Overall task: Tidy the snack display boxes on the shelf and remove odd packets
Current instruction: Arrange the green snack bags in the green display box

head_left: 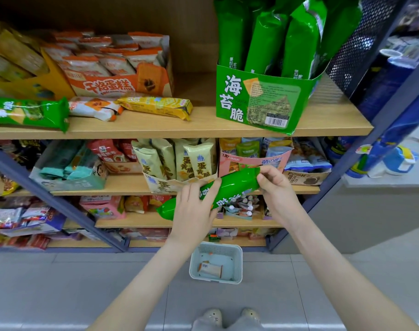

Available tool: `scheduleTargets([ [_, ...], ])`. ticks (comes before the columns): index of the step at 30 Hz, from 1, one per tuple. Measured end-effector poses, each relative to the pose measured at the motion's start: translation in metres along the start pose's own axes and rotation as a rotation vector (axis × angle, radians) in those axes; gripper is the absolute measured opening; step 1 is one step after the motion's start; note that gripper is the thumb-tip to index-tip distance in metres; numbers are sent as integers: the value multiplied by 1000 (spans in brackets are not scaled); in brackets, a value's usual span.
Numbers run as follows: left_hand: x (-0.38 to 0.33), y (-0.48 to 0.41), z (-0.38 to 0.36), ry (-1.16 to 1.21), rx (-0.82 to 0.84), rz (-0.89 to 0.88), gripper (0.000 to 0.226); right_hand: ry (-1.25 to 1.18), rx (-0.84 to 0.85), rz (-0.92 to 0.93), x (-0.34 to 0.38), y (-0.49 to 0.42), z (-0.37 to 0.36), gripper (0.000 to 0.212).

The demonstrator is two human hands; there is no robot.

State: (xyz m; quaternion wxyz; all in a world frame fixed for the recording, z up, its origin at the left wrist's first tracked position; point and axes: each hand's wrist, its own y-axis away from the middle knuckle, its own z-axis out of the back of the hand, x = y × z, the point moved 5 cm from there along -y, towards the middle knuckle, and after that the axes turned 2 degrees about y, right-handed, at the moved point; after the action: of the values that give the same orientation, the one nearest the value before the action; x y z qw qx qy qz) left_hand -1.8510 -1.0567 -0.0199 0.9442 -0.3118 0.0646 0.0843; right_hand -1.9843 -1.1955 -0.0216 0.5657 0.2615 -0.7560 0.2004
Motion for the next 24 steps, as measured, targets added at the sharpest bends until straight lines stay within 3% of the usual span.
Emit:
scheduleTargets([
  [3,1,-7,6,265,27,226,69,-18,82,-64,-1,4,-5,83],
  [5,4,-13,11,586,25,544,55,176,219,-168,-8,11,-14,100],
  [8,13,-19,16,932,-139,917,40,439,414,-276,-22,19,-28,81],
  [12,29,-27,13,1323,-337,1211,35,371,286,-217,-14,18,-35,44],
  [14,32,-29,11,1449,-386,1298,45,360,215,-133,-7,14,-35,36],
  [18,23,-29,10,1571,-373,1422,17,346,78,-9,8,9,-37,35],
  [24,15,-26,5,1684,-438,1520,22,392,-110,108,23,9,-31,25],
])
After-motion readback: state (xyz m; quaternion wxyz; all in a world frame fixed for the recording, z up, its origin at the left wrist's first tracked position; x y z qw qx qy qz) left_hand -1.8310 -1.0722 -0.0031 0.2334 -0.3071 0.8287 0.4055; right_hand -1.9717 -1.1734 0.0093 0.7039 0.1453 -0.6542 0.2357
